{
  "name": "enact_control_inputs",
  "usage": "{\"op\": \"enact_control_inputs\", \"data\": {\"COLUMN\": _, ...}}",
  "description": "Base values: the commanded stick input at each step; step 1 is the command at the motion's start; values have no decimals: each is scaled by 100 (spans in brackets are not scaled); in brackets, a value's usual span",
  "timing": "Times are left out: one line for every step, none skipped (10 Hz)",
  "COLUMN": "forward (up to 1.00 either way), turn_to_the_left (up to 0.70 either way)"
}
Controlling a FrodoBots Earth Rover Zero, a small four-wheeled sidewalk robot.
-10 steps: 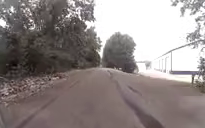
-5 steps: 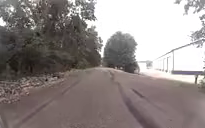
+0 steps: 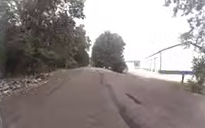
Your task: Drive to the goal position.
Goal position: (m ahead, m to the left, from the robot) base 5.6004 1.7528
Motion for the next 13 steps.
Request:
{"op": "enact_control_inputs", "data": {"forward": 70, "turn_to_the_left": 0}}
{"op": "enact_control_inputs", "data": {"forward": 70, "turn_to_the_left": 0}}
{"op": "enact_control_inputs", "data": {"forward": 70, "turn_to_the_left": 0}}
{"op": "enact_control_inputs", "data": {"forward": 70, "turn_to_the_left": 0}}
{"op": "enact_control_inputs", "data": {"forward": 70, "turn_to_the_left": 0}}
{"op": "enact_control_inputs", "data": {"forward": 70, "turn_to_the_left": 0}}
{"op": "enact_control_inputs", "data": {"forward": 70, "turn_to_the_left": 0}}
{"op": "enact_control_inputs", "data": {"forward": 70, "turn_to_the_left": 0}}
{"op": "enact_control_inputs", "data": {"forward": 70, "turn_to_the_left": 0}}
{"op": "enact_control_inputs", "data": {"forward": 70, "turn_to_the_left": 0}}
{"op": "enact_control_inputs", "data": {"forward": 70, "turn_to_the_left": 0}}
{"op": "enact_control_inputs", "data": {"forward": 70, "turn_to_the_left": 0}}
{"op": "enact_control_inputs", "data": {"forward": 70, "turn_to_the_left": 0}}
